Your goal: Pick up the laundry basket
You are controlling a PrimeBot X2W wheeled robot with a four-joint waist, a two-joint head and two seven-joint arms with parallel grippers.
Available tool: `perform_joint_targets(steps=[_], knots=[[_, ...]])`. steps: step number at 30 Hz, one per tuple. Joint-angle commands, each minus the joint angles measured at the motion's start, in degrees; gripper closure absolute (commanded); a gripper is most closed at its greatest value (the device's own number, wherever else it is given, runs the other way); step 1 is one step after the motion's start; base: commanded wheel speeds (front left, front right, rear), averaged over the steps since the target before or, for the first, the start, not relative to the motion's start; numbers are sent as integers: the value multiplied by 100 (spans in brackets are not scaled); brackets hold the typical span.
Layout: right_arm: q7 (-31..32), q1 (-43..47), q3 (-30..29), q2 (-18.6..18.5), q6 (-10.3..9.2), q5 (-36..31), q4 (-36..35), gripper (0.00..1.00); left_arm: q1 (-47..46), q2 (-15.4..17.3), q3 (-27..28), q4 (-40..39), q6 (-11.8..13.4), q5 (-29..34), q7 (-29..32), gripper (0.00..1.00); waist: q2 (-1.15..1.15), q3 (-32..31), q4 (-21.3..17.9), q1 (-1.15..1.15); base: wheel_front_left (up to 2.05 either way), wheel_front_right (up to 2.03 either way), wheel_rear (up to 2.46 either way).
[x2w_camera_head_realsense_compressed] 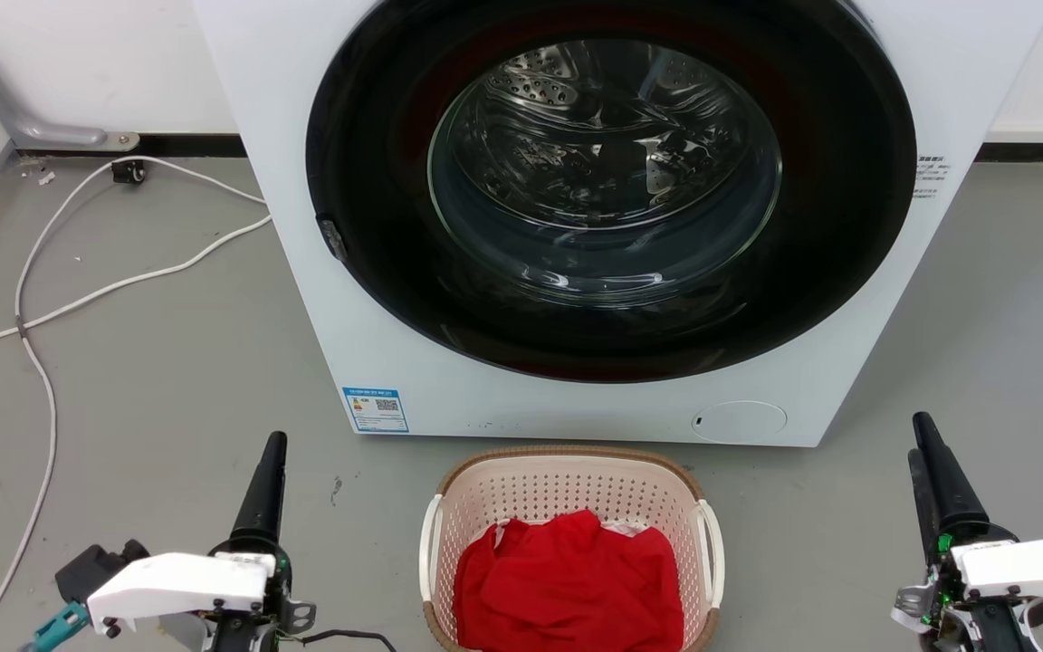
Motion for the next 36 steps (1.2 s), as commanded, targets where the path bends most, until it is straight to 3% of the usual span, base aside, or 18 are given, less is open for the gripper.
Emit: perform_joint_targets(steps=[1, 15, 36], knots=[[-61, -23, 35, -16, 0, -295, -184, 0, -90, 20, -50, -160, 36, 261, -70, 0, 0, 2, -1, 0, 0, 0, 0], [-366, 114, 286, -15, 0, -2158, -475, 0, -54, 24, -356, -327, 338, 1687, -375, 0, 0, 16, -8, 0, 0, 0, 0], [-781, 297, 511, -15, 0, -4065, -647, 0, 21, 29, -681, -463, 537, 3287, -790, 0, 0, 26, -13, 0, 0, 0, 0]])
